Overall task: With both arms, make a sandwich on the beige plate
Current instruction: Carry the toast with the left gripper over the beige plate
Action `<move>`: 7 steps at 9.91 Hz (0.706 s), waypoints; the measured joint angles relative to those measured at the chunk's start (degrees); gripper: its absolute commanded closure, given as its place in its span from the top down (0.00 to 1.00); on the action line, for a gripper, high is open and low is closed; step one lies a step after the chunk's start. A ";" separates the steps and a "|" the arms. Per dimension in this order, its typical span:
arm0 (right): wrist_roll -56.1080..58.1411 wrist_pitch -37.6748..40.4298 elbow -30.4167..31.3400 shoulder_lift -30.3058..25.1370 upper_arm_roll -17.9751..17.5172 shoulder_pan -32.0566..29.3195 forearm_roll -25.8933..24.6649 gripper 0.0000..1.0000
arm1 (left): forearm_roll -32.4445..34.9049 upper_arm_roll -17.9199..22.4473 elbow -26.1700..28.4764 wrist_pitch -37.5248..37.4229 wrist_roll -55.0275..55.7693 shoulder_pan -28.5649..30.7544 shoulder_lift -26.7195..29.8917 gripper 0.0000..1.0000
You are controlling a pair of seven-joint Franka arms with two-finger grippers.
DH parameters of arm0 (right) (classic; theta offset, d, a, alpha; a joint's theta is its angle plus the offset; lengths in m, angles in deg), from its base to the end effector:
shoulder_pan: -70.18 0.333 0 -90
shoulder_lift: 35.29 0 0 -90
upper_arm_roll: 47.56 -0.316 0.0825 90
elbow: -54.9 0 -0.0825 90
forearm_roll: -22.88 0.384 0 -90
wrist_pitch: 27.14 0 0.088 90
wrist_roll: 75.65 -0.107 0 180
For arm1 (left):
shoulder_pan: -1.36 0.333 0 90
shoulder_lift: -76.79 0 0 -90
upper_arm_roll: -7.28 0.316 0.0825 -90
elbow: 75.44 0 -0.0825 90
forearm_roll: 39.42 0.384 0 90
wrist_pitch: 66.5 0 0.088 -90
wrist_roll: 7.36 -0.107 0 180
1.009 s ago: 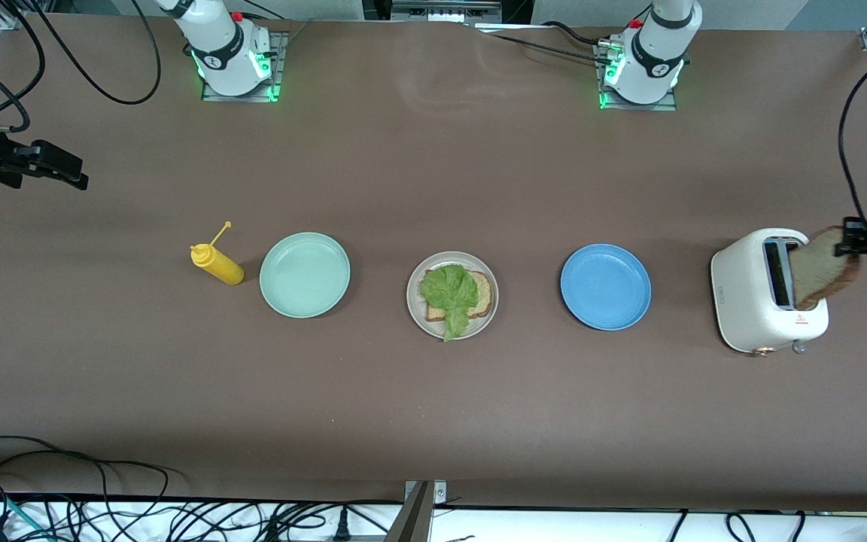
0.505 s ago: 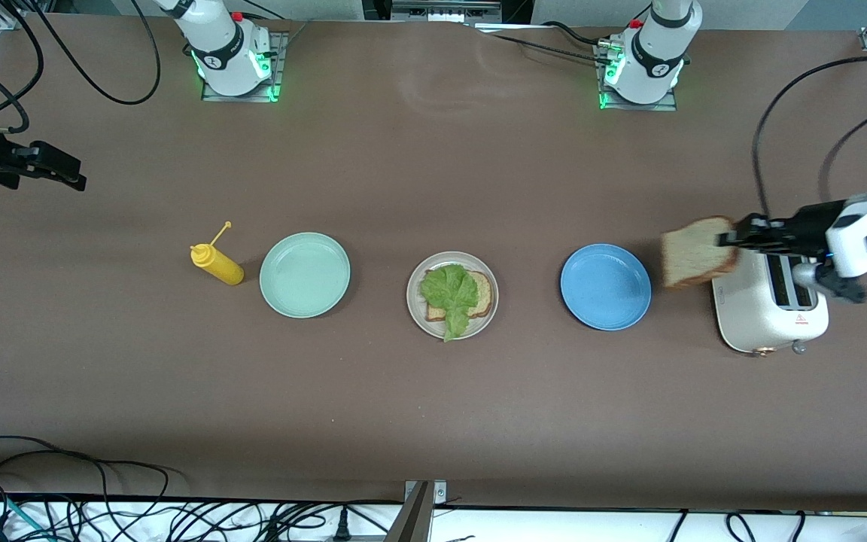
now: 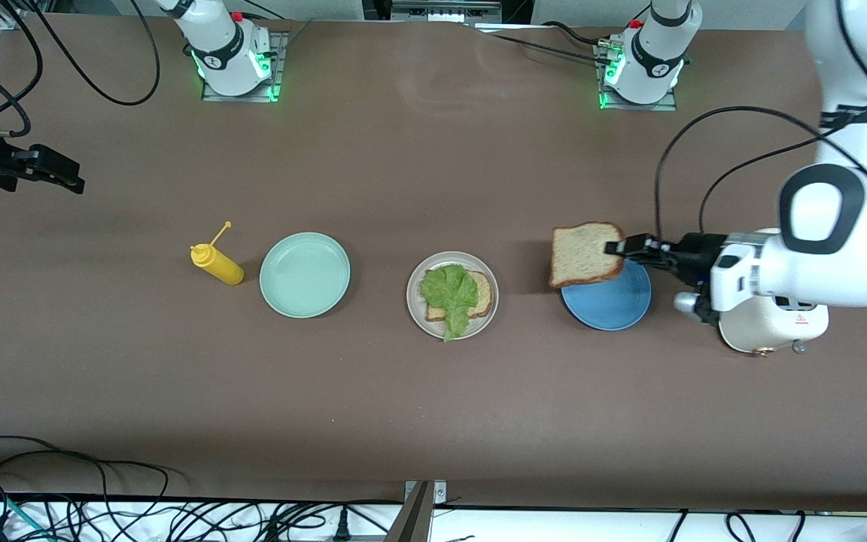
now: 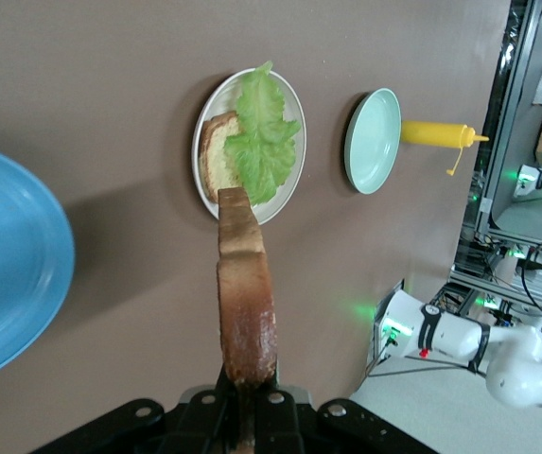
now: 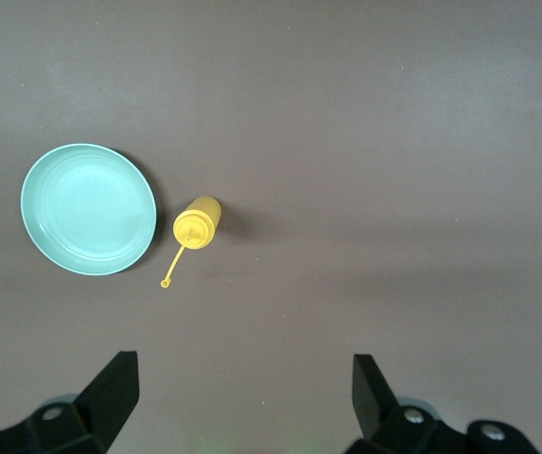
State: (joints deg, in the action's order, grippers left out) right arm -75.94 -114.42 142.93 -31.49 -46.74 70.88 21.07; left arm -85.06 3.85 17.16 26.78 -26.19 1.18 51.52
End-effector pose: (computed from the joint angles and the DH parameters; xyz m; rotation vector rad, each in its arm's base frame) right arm 0.5689 -0.0044 0.5995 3.1065 -0.0115 -0.1233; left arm 0.6322 -0.1082 0.3724 2.2647 -0.1819 -0.3613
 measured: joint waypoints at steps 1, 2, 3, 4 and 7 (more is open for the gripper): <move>0.00 -0.01 0.00 0.00 0.00 0.00 0.00 1.00 | -0.76 -0.04 -0.04 1.42 0.83 -1.29 -0.01 0.00; 0.00 0.00 0.00 0.01 0.00 0.01 0.00 1.00 | -1.00 -0.10 -0.04 3.37 2.07 -2.84 -0.08 0.00; 0.00 0.00 0.00 0.01 0.00 0.02 0.00 1.00 | -1.68 -0.17 -0.02 6.25 3.95 -4.90 -0.33 0.00; 0.00 0.03 0.00 0.02 0.00 0.04 0.00 1.00 | -3.01 -0.25 0.00 9.67 6.26 -7.53 -0.91 0.00; 0.00 0.02 0.00 0.06 0.00 0.05 0.00 1.00 | -5.90 -0.32 0.00 19.66 13.61 -14.19 -3.80 0.00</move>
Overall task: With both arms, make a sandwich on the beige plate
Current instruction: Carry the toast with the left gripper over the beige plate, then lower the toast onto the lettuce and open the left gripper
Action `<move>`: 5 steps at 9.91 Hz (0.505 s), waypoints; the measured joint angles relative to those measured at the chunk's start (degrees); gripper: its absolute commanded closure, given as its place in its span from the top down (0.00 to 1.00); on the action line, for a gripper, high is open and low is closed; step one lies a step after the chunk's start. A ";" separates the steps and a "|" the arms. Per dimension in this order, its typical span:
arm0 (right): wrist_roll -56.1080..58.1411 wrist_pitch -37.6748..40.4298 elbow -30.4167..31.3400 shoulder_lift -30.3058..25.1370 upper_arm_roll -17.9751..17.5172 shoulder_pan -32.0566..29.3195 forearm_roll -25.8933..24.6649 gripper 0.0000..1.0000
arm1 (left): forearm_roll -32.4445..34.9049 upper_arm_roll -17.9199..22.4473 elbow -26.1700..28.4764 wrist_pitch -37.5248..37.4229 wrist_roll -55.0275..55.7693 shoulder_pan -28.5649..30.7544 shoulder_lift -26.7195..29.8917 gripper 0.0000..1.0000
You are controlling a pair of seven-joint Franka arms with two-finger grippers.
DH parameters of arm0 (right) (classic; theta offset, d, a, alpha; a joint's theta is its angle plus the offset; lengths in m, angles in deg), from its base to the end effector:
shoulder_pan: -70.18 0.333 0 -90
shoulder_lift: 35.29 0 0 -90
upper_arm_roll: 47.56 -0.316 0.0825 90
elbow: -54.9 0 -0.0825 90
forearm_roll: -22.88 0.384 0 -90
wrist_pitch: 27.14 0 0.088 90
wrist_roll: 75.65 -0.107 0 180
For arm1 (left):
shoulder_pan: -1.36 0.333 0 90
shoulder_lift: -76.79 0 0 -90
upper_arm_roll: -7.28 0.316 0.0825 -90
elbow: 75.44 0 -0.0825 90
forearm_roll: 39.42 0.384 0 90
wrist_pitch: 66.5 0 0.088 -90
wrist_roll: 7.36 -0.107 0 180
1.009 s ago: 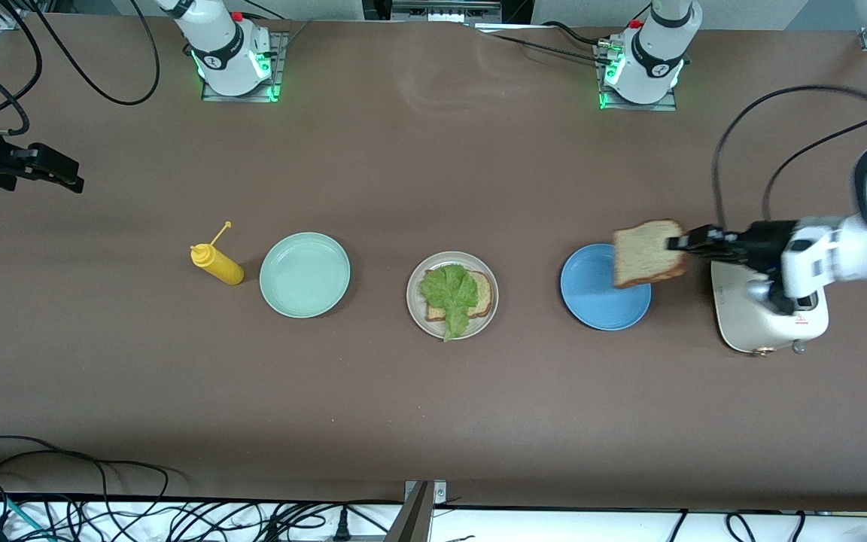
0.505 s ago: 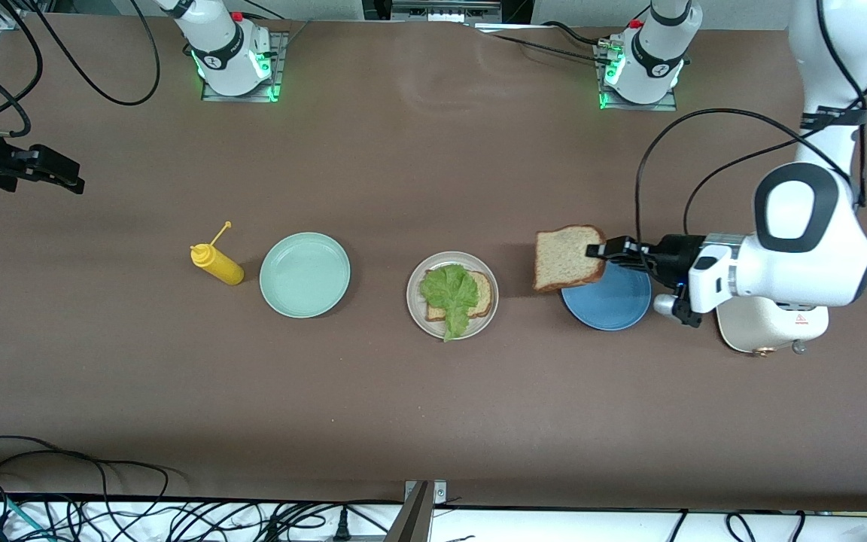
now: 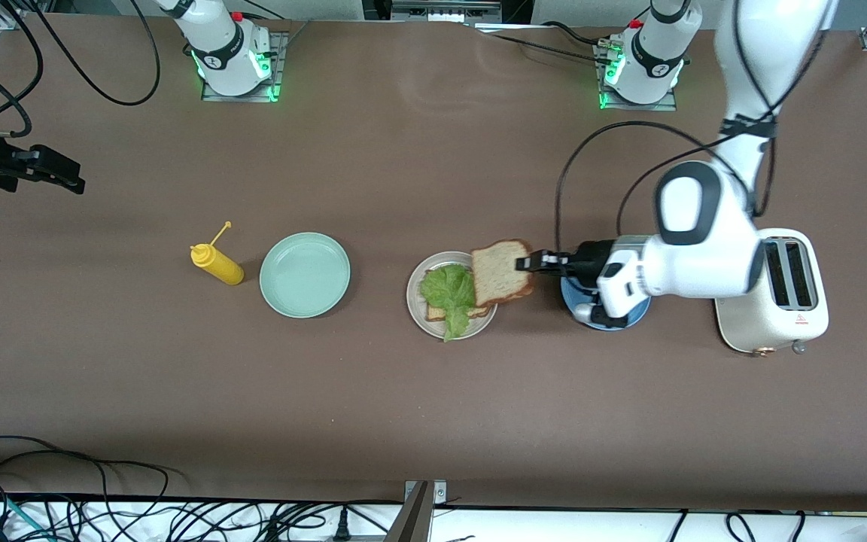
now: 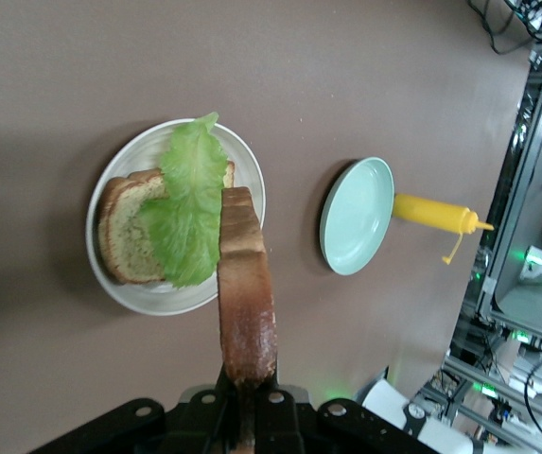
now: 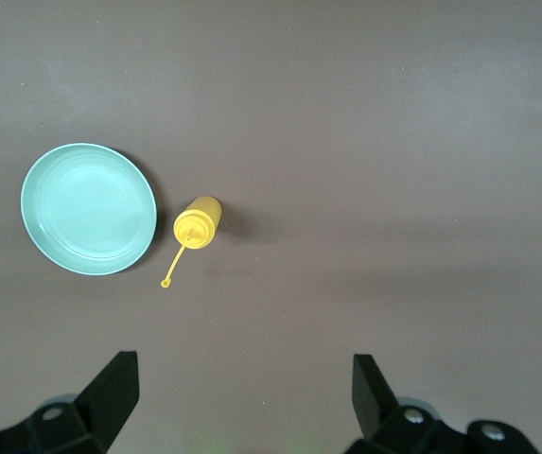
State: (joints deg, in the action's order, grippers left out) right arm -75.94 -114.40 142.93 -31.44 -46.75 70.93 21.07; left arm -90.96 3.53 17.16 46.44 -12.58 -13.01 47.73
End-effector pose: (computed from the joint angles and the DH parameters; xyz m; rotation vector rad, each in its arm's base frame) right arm 0.5691 -0.0038 0.5989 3.1064 -0.0099 -0.1252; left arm 0.6321 -0.2536 0.3416 2.3206 0.0442 -0.2901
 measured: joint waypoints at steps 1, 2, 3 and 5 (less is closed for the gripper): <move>0.00 0.00 0.00 0.00 0.00 0.00 0.00 1.00 | -0.89 0.00 0.00 2.56 1.80 -1.28 -0.74 0.00; 0.00 0.00 0.00 0.01 0.00 0.00 0.00 1.00 | -2.53 -0.01 0.00 5.10 2.89 -2.46 -1.47 0.00; 0.00 0.00 0.00 0.01 0.00 0.01 0.00 1.00 | -3.66 -0.01 -0.01 7.51 3.87 -3.65 -2.02 0.00; 0.00 -0.03 0.00 0.02 0.01 0.01 0.00 1.00 | -4.43 -0.01 -0.02 10.92 5.09 -5.38 -2.69 0.00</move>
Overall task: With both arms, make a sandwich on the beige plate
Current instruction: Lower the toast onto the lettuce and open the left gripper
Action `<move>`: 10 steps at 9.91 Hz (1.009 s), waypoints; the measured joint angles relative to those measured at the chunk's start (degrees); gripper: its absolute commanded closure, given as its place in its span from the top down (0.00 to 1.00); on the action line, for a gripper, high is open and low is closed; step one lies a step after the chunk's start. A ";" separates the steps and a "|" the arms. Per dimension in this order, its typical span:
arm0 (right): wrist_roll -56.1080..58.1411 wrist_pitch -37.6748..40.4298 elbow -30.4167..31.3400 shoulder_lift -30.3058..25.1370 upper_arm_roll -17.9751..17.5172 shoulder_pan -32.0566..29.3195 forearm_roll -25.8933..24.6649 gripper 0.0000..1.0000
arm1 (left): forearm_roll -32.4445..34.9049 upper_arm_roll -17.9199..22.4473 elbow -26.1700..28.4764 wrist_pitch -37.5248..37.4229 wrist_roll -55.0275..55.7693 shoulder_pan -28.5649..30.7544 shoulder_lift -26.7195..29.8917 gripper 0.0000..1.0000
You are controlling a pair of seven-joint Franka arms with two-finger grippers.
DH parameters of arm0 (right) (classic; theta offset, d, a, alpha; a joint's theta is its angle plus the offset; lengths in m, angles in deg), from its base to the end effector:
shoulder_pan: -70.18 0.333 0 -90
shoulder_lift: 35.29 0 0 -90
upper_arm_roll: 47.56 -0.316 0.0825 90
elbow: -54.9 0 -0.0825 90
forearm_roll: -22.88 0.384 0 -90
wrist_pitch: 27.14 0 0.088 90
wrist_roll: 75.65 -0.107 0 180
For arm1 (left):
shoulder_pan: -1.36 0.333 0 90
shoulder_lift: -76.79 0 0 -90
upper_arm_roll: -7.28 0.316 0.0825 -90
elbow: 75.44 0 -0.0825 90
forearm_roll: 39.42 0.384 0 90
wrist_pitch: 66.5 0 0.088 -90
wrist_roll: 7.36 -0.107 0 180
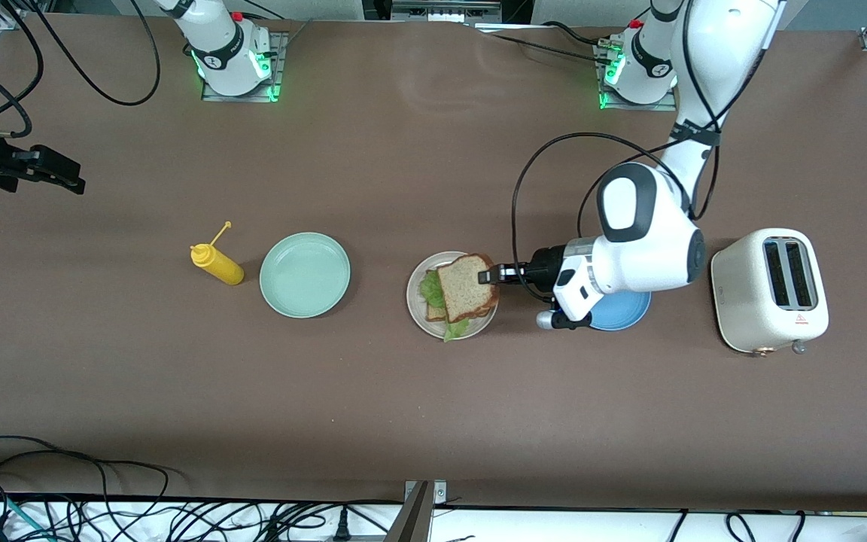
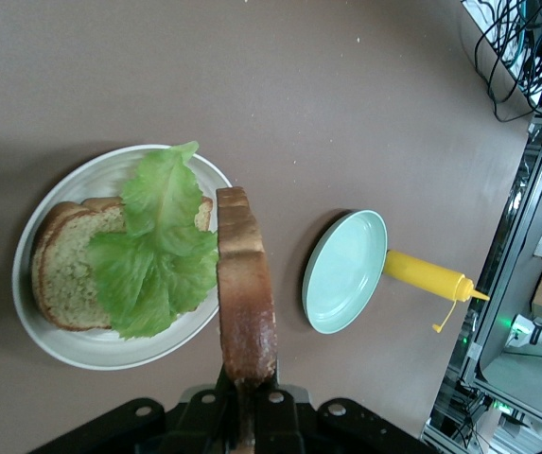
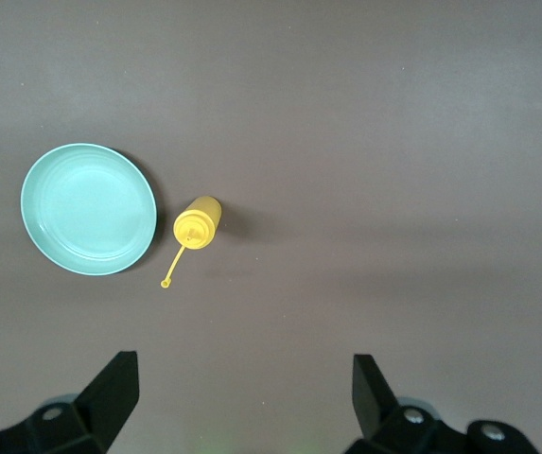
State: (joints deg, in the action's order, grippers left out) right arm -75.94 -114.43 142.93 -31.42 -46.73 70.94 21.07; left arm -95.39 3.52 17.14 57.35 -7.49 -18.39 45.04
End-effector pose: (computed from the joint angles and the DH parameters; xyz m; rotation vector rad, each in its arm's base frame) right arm 0.5693 -0.0039 0.5988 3.1063 -0.0101 -0.1249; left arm 0.6288 -0.3027 0.3184 2.3108 0.2083 -0.2221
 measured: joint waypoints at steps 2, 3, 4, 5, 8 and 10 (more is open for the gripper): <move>0.00 -0.04 0.00 0.00 0.00 0.00 0.00 1.00 | -0.50 -0.01 0.00 3.63 0.45 -1.66 -0.85 0.00; 0.00 -0.04 0.00 0.00 0.00 0.00 0.00 1.00 | -0.51 -0.01 0.00 4.79 0.73 -2.29 -1.32 0.00; 0.00 -0.04 0.00 0.00 0.00 0.00 0.00 1.00 | -0.51 0.00 0.00 5.74 0.84 -2.76 -1.77 0.00; 0.00 -0.04 0.00 0.00 0.00 0.00 0.00 1.00 | -0.65 -0.01 0.00 6.57 0.90 -3.20 -2.21 0.00; -0.01 -0.04 0.00 0.00 0.00 0.00 0.00 1.00 | -1.26 0.00 0.00 7.52 0.91 -3.79 -3.23 0.00; -0.01 -0.04 0.00 0.00 0.00 0.00 0.00 1.00 | -1.42 -0.01 0.00 8.46 0.91 -4.30 -3.84 0.00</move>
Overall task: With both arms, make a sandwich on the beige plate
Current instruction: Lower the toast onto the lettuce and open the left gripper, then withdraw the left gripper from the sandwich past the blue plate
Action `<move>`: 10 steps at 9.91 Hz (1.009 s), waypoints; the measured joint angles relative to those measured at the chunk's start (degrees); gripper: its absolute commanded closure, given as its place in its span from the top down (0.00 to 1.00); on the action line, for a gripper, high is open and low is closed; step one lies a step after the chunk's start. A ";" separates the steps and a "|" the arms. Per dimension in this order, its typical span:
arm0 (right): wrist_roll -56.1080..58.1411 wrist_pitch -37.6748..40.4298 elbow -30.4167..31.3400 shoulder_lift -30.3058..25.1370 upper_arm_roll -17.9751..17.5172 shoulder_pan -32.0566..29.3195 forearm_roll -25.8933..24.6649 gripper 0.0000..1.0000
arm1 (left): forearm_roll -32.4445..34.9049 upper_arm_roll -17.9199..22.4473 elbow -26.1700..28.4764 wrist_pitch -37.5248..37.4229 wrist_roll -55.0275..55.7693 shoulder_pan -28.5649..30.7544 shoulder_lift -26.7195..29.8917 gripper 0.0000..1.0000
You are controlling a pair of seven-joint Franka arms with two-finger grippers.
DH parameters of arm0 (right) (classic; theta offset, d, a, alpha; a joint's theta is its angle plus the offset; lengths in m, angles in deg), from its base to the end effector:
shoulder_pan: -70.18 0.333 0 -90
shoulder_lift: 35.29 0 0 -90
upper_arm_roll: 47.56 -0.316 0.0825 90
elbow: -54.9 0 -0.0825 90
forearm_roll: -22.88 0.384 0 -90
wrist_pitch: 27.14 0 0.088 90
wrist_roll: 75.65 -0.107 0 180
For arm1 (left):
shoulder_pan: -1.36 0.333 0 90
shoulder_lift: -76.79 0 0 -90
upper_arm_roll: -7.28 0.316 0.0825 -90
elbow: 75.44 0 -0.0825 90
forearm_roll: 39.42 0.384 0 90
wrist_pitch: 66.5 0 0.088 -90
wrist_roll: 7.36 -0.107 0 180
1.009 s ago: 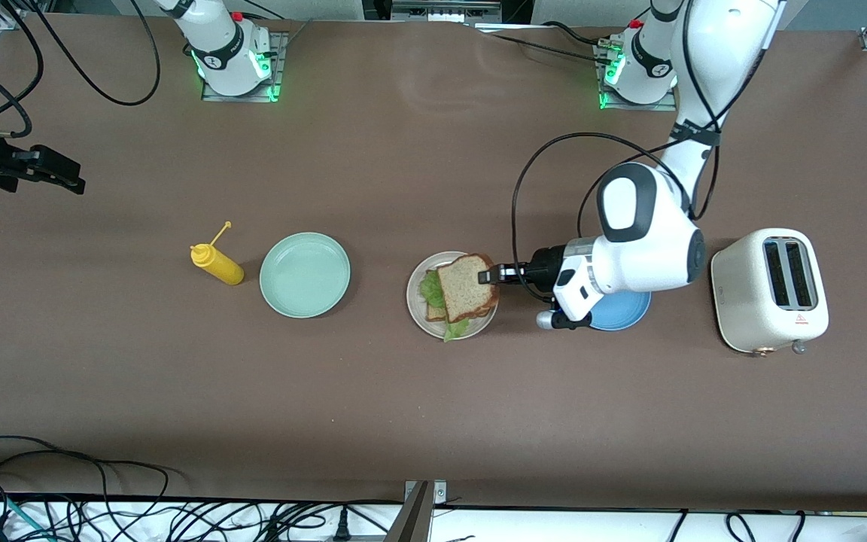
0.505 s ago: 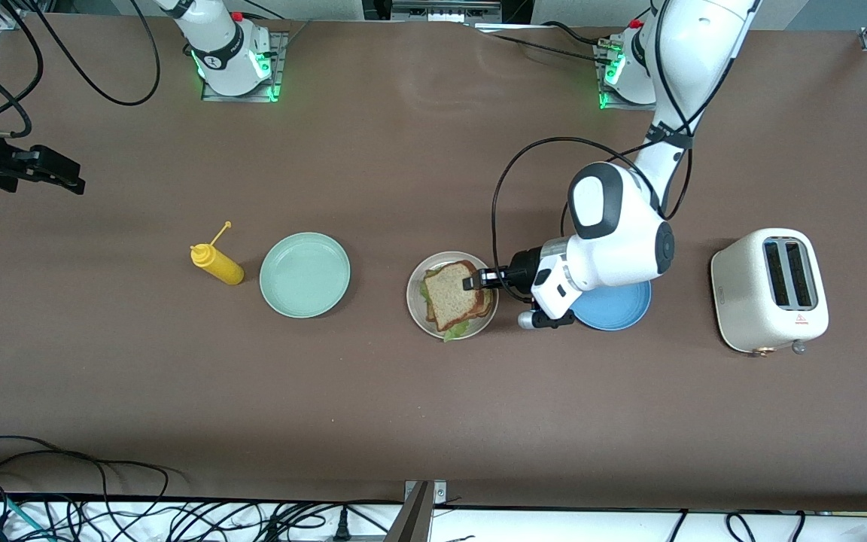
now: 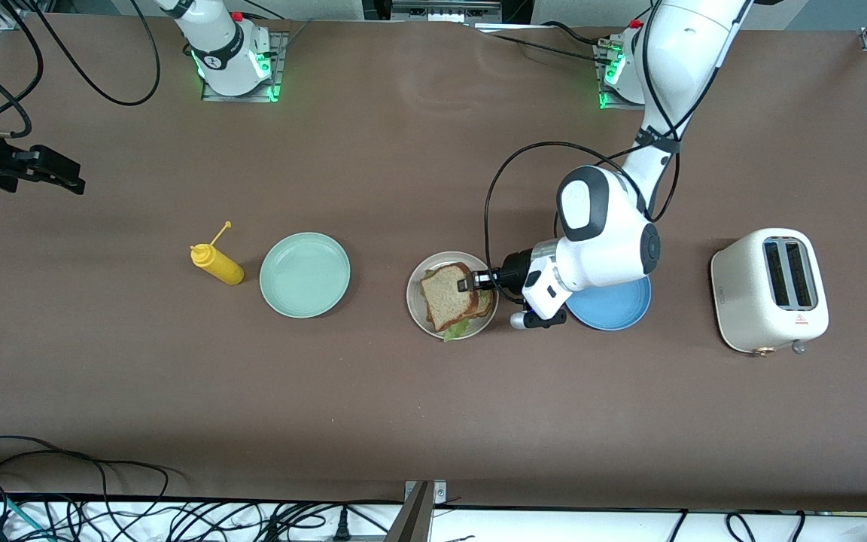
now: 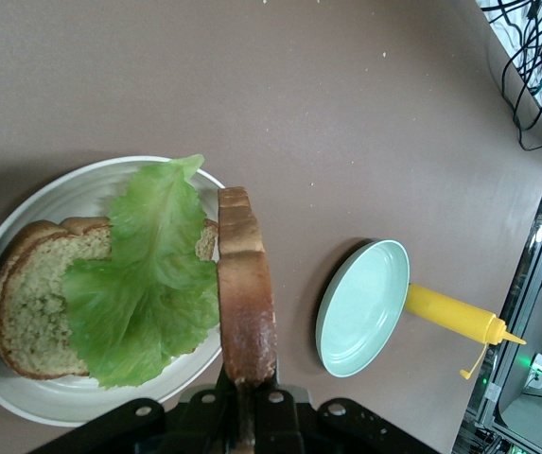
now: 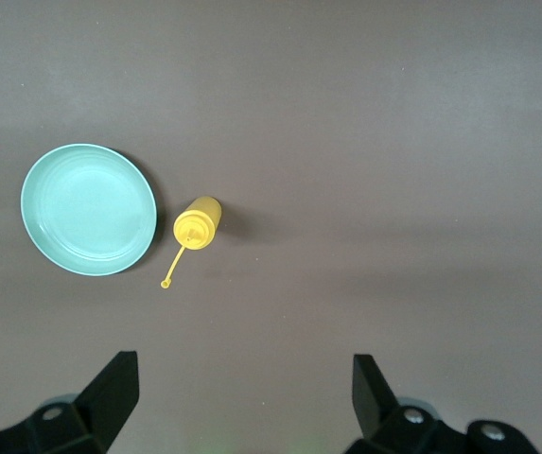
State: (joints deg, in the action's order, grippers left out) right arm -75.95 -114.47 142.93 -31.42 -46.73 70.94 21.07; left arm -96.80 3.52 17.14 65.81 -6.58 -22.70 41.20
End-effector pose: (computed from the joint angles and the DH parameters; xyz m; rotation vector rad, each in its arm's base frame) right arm 0.5694 -0.0039 0.5988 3.1064 -0.0104 -0.1238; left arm 0.6190 -0.3382 0.2777 2.3444 0.2664 -0.1711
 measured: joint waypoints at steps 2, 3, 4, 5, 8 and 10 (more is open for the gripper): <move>-0.01 -0.03 0.00 0.00 0.00 0.00 0.22 1.00 | 0.00 0.00 0.03 0.19 0.00 -0.51 -0.71 0.00; -0.01 -0.07 0.00 0.00 0.00 0.00 0.36 1.00 | 0.00 0.00 0.03 0.26 0.00 -0.74 -1.13 0.00; -0.01 -0.11 0.00 0.00 0.00 0.00 0.47 1.00 | 0.00 0.00 0.03 0.37 0.00 -0.80 -1.43 0.48; -0.01 -0.12 0.00 0.00 0.00 0.00 0.54 1.00 | 0.00 0.10 0.03 0.50 -0.06 -0.79 -1.55 0.83; -0.01 -0.13 0.00 0.00 0.00 0.00 0.62 1.00 | 0.14 0.85 0.05 0.52 -0.23 -0.63 -1.61 1.00; -0.01 -0.13 0.00 0.00 0.00 0.00 0.63 1.00 | 1.47 1.09 0.31 0.50 -0.36 -0.53 -1.78 1.00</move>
State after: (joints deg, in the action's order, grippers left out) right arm -75.97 -114.60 142.93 -31.42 -46.73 70.95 21.71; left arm -95.34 4.61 17.45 66.31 -6.95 -23.22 39.41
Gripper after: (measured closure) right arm 0.000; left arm 0.256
